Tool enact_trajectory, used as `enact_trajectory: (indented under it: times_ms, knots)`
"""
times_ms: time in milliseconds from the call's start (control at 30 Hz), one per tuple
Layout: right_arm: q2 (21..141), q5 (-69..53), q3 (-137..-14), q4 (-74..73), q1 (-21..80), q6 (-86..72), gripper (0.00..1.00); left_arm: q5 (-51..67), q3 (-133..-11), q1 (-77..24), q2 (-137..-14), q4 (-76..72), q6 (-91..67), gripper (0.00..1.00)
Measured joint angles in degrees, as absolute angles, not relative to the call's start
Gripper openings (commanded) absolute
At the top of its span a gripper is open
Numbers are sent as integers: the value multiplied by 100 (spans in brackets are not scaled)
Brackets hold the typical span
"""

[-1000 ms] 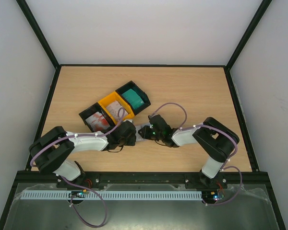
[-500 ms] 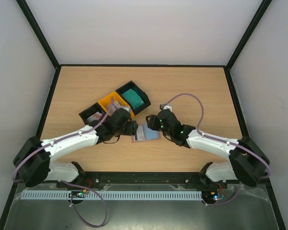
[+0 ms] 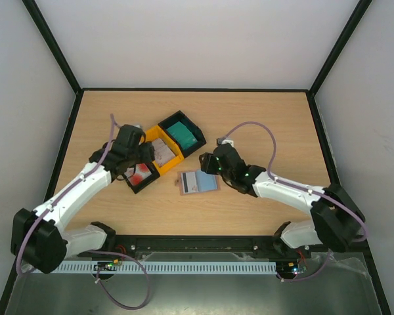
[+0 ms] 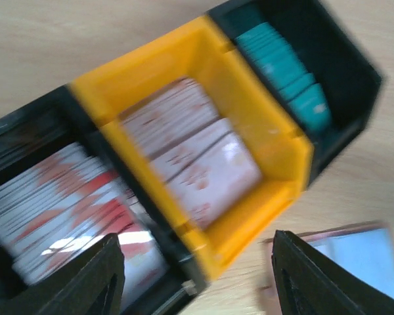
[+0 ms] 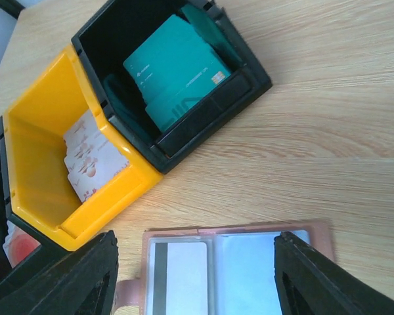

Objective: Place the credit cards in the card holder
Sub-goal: Insert the credit card into the card holder, then adjust the storage box at the center of the board.

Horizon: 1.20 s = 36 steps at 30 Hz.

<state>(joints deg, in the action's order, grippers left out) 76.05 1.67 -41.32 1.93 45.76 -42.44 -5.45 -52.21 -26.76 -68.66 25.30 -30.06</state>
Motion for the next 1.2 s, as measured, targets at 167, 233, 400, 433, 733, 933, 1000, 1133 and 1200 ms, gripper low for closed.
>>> enact_trajectory:
  times_ms: [167,233,400,433,733,933,1000,1133,1200]
  knots:
    - [8302,-152,-4495,220,4576,-4178,64,-777,-4574,-2217,-6368,2963,-3227,58]
    - [8554,-294,-4604,226,4576,-4169,64,-755,-4296,-2032,-6305,3041,-3280,56]
    - [9072,-596,-4912,220,4576,-4136,64,-478,-4147,-1841,-6803,2978,-3295,50]
    - [9157,-648,-4989,226,4576,-4132,64,-401,-4158,-1841,-6965,2921,-3277,50]
    - [9660,-934,-5496,228,4517,-4112,64,215,-4748,-1861,-8217,2615,-2786,58]
    - [9780,-1317,-5610,316,4154,-4254,64,574,-5498,-1951,-9035,2556,-2366,59]
    - [9819,-1470,-5610,386,4007,-4329,64,705,-5774,-1973,-9354,2484,-2281,60]
    - [9935,-1651,-5660,440,3839,-4436,64,792,-6189,-2010,-9730,2399,-2115,62]
    - [9994,-1756,-5666,502,3833,-4499,63,722,-6274,-2025,-9738,2427,-2027,58]
